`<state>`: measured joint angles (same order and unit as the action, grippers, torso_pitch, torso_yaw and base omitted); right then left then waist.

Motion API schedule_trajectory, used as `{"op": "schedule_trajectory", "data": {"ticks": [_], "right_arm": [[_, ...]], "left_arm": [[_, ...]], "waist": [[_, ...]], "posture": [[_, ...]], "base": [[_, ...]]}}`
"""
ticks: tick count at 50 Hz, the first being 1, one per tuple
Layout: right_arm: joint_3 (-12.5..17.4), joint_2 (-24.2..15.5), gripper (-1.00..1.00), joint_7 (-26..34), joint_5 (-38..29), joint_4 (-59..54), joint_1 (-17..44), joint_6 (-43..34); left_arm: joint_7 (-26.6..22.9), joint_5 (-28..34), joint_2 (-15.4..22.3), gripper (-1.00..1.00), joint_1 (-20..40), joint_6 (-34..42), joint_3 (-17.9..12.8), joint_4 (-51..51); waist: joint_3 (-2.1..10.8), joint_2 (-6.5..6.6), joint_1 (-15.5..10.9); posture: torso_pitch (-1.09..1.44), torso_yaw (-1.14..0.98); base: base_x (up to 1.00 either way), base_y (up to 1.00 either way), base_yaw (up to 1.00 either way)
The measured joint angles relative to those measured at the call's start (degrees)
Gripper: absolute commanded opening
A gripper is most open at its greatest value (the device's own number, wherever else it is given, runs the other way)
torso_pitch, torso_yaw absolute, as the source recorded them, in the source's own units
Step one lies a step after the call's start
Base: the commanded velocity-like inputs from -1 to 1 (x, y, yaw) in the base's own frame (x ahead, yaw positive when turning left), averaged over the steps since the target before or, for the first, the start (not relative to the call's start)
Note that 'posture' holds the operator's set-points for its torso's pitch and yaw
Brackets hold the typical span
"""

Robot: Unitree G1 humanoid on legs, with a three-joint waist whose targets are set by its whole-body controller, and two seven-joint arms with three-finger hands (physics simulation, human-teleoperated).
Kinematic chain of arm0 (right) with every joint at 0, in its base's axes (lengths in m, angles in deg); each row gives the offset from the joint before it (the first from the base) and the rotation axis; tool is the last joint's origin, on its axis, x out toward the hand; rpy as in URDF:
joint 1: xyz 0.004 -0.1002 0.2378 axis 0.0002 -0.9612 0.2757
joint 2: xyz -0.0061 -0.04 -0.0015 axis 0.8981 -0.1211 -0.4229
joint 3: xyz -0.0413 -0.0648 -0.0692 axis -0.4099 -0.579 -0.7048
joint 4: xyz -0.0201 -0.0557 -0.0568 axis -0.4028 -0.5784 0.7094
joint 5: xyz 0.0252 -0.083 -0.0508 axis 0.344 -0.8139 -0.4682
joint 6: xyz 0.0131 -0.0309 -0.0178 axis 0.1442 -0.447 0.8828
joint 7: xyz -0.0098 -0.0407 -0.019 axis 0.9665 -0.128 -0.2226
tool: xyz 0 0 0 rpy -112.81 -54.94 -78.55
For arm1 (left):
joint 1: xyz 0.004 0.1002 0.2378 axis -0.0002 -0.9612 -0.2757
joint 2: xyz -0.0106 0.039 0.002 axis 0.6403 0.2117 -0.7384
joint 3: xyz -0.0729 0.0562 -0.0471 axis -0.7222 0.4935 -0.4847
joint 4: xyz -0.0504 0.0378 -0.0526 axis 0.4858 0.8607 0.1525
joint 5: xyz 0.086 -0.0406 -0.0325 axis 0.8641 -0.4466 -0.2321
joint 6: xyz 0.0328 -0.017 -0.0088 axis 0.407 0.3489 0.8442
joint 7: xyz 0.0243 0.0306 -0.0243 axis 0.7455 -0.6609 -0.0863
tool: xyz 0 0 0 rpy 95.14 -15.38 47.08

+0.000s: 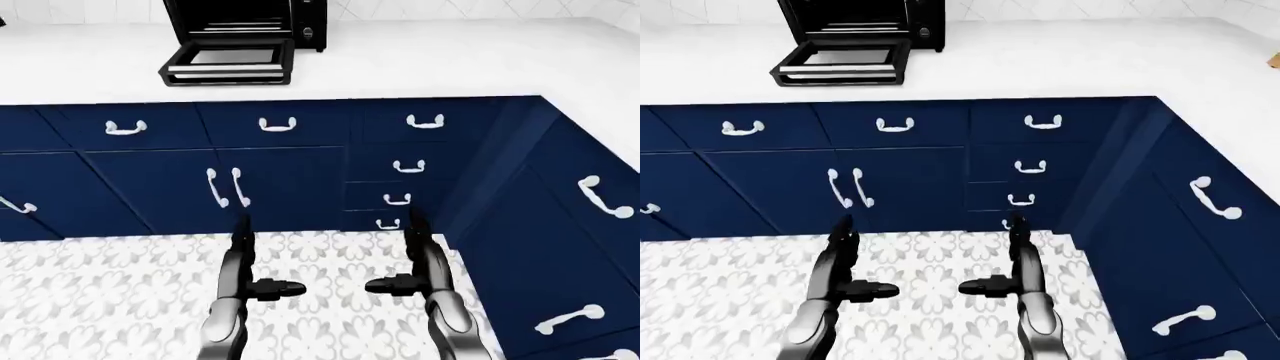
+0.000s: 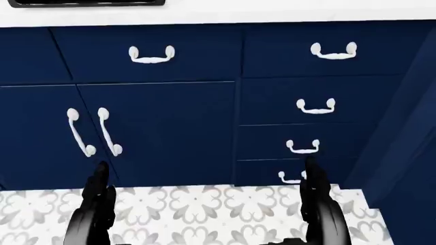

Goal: Close the toaster oven door.

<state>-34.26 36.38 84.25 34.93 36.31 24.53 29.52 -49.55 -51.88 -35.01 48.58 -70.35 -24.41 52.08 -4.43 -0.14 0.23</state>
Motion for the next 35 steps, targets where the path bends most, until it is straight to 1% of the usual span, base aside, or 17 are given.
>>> {"op": "schedule_trajectory", "data": {"ticks": [1,3,4,5,7,8,11,13,15,17,19,22,25,27,29,31,35], "right_arm": [[0.0,-0.14,1.0,0.39,0.45,1.42,0.06,-0.59],[0.67,-0.56,1.0,1.18,1.48,5.43,1.23,-1.08],[1.04,-0.47,1.0,1.37,1.97,6.62,1.75,-1.17],[1.11,-0.47,1.0,1.56,2.38,7.28,1.56,-1.33],[1.32,-0.73,1.0,1.86,2.84,7.8,1.1,-2.05],[1.5,-0.85,1.0,1.96,2.96,8.22,1.01,-2.75],[1.85,-1.1,1.0,2.38,3.21,9.95,0.94,-4.91],[2.28,-1.39,1.0,2.69,3.56,11.81,1.41,-6.97],[3.18,-2.05,1.0,3.15,4.1,14.18,2.61,-9.42],[4.65,-2.86,1.0,3.46,5.2,18.03,4.36,-12.72],[5.78,-3.87,1.0,3.81,5.81,21.89,5.77,-14.99],[7.77,-4.76,1.0,4.43,7.31,24.9,7.85,-17.28],[9.76,-6.08,1.0,4.22,8.99,26.06,9.44,-20.05],[10.86,-7.42,1.0,3.84,9.87,27.54,10.94,-23.18],[12.6,-9.0,1.0,3.35,11.1,29.3,13.06,-26.43],[14.37,-10.55,1.0,2.75,12.47,30.98,14.95,-28.71],[16.54,-12.9,1.0,1.68,14.72,32.85,17.13,-30.4]], "left_arm": [[-0.3,-0.32,0.31,1.0,-0.08,0.5,-0.17,-1.7],[-1.07,-1.19,1.08,1.0,1.46,1.0,-1.25,-6.12],[-1.41,-1.46,1.58,1.0,2.39,0.82,-1.96,-7.15],[-1.82,-1.67,2.01,1.0,2.48,0.85,-2.64,-7.7],[-2.5,-1.81,2.52,1.0,2.22,1.58,-3.77,-8.12],[-2.83,-1.75,2.72,1.0,2.09,2.38,-4.05,-8.48],[-4.07,-1.71,3.46,1.0,2.18,6.27,-4.98,-11.17],[-5.24,-2.27,4.17,1.0,2.5,8.3,-6.45,-13.67],[-6.61,-3.36,5.54,1.0,3.4,9.21,-8.97,-15.5],[-7.41,-5.35,8.0,1.0,5.74,11.47,-13.12,-17.36],[-7.32,-7.16,10.61,1.0,7.62,13.64,-17.61,-19.62],[-7.1,-9.99,14.6,1.0,10.0,15.37,-23.01,-20.31],[-7.08,-12.04,16.75,1.0,9.9,16.26,-26.05,-20.61],[-7.37,-13.73,18.14,1.0,9.44,18.34,-27.91,-21.77],[-7.69,-15.66,19.82,1.0,9.74,20.94,-30.05,-22.98],[-7.79,-17.41,21.86,1.0,10.48,22.68,-32.35,-23.46],[-7.13,-19.95,25.19,1.0,11.52,23.72,-36.14,-23.24]], "waist": [[0.48,-0.25,0.11],[3.04,-0.23,-0.34],[2.35,-0.49,-0.4],[2.07,-0.62,-0.42],[3.1,-0.45,-0.42],[3.26,-0.33,-0.45],[3.16,-0.13,-0.44],[3.16,-0.04,-0.37],[3.25,0.02,-0.32],[3.29,0.04,-0.31],[3.69,0.1,-0.29],[4.23,0.32,-0.32],[4.2,0.63,-0.44],[3.69,0.72,-0.36],[3.17,0.7,-0.39],[2.93,0.64,-0.37],[2.88,0.64,-0.28]], "posture": [[0.0,0.0],[0.0,0.0],[0.0,0.0],[0.0,0.0],[0.0,0.0],[0.0,0.0],[0.0,0.0],[0.0,0.0],[0.0,0.0],[0.0,0.0],[0.0,0.0],[0.0,0.0],[0.0,0.0],[0.0,0.0],[0.0,0.0],[0.0,0.0],[0.0,0.0]], "base": [[0.0,0.0,0.0],[0.0,0.0,0.0],[0.0,0.0,0.0],[0.0,0.0,0.0],[0.0,0.0,0.0],[0.0,0.0,0.0],[0.0,0.0,0.0],[0.0,0.0,0.0],[0.0,0.0,0.0],[0.0,0.0,0.0],[0.0,0.0,0.0],[0.0,0.0,0.0],[0.0,0.0,0.0],[0.0,0.0,0.0],[0.0,0.0,0.0],[0.0,0.0,0.0],[0.0,0.0,0.0]]}}
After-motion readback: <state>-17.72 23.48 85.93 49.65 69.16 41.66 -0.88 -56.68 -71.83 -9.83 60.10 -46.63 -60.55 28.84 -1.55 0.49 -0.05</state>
